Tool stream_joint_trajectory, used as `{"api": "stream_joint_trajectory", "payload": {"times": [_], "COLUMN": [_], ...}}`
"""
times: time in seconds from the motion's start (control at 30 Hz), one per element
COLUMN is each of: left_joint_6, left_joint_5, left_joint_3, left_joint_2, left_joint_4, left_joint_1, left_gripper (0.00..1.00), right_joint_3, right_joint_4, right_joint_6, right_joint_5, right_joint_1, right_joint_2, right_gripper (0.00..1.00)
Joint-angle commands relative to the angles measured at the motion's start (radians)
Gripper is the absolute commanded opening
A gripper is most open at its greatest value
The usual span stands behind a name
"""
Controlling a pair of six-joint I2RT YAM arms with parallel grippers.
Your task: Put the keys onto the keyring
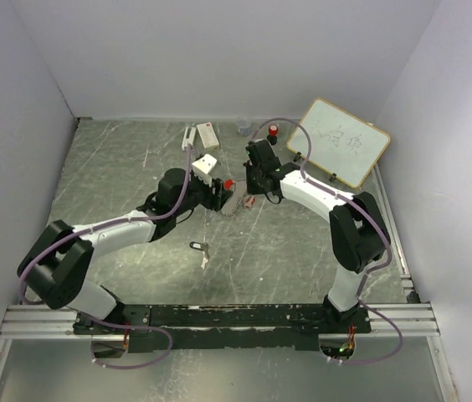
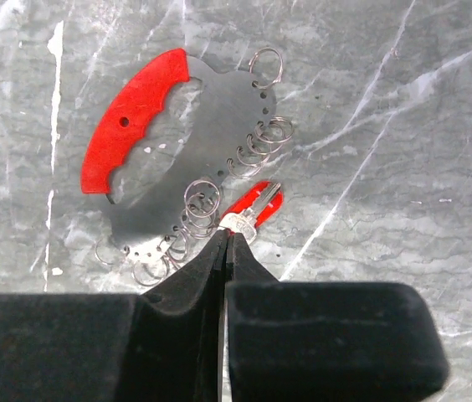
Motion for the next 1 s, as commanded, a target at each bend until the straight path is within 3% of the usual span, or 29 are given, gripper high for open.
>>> {"api": "stream_joint_trajectory", "payload": {"times": [0.0,0.03,0.07,0.17,0.23,0.67,0.97], "left_joint_6": [0.042,0.062,0.082,0.158,0.209,0.517,0.668], "left_joint_5": [0.108,0.12,0.127,0.135,0.145,0.167,0.167], "left_joint_3": [0.033,0.045,0.058,0.119,0.16,0.348,0.336], "left_joint_2": [0.071,0.088,0.108,0.171,0.214,0.428,0.459], "left_joint_4": [0.075,0.065,0.058,-0.015,-0.058,-0.285,-0.26], "left_joint_1": [0.007,0.006,0.006,0.006,0.006,0.005,-0.007], "left_gripper": [0.68,0.69,0.7,0.72,0.73,0.71,0.69], "right_joint_3": [-0.022,-0.022,-0.025,-0.04,-0.05,-0.149,-0.178], "right_joint_4": [-0.012,-0.017,-0.022,-0.016,-0.008,0.076,0.098], "right_joint_6": [0.007,0.009,0.012,0.02,0.025,0.023,-0.003], "right_joint_5": [0.018,0.022,0.029,0.039,0.028,-0.044,-0.088], "right_joint_1": [-0.004,-0.004,-0.005,-0.016,-0.036,-0.186,-0.235], "right_joint_2": [-0.016,-0.017,-0.025,-0.067,-0.098,-0.345,-0.397], "right_gripper": [0.0,0.0,0.07,0.4,0.5,0.57,0.59]}}
